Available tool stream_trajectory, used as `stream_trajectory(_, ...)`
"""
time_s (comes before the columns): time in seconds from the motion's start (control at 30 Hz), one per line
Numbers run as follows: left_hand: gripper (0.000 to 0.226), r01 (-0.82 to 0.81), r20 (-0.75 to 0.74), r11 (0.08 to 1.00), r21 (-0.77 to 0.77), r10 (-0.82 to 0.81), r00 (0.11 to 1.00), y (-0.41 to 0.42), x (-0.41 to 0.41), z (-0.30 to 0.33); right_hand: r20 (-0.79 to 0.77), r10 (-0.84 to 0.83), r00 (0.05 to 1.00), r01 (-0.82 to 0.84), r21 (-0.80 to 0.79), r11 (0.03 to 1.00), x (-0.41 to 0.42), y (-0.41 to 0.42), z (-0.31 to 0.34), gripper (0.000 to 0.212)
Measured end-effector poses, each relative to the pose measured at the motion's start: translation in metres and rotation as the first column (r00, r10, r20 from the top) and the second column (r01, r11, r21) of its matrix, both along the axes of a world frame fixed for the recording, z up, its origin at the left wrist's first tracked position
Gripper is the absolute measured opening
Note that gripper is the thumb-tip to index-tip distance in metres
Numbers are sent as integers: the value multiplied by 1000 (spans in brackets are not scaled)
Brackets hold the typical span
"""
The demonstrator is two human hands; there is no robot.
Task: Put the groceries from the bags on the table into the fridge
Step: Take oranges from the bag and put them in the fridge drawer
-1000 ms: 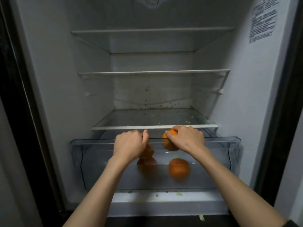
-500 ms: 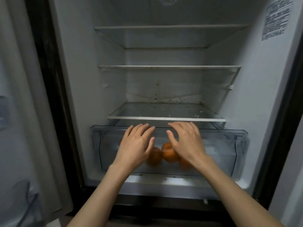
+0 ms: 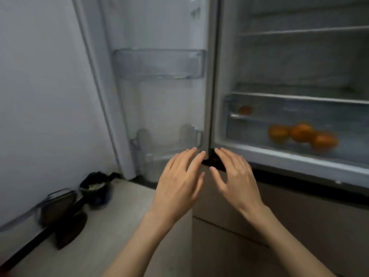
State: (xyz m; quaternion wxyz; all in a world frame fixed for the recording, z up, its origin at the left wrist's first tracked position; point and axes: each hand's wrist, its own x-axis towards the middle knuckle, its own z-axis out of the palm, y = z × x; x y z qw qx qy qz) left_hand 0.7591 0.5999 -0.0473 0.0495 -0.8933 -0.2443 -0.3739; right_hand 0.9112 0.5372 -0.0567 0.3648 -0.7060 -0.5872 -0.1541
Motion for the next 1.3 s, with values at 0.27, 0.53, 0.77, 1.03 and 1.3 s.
stream_trajectory(0.27,41,-308,3,948,-85,309,951,-45,-210,-46,-113,302,947,-317,-153,936,-180,-9,-61,56)
stream_trajectory(0.53,51,-687,-203,695,-211,656,727,-39,-366,-87,-96,610,786,-616,-194,763,-332,57,-77,58)
stream_trajectory(0.77,54,-831,-309,467,-302,777,549,5,-470,-102,-133,741,659,-743,-273,612,-447,145,-95,63)
stream_trajectory(1.03,53,-867,-330,278,-413,842,427,66,-565,-125,-175,814,553,-811,-335,479,-540,233,-99,55)
stream_trajectory(1.3,41,-807,-279,202,-555,869,410,142,-683,-172,-155,868,473,-821,-435,370,-649,311,-117,53)
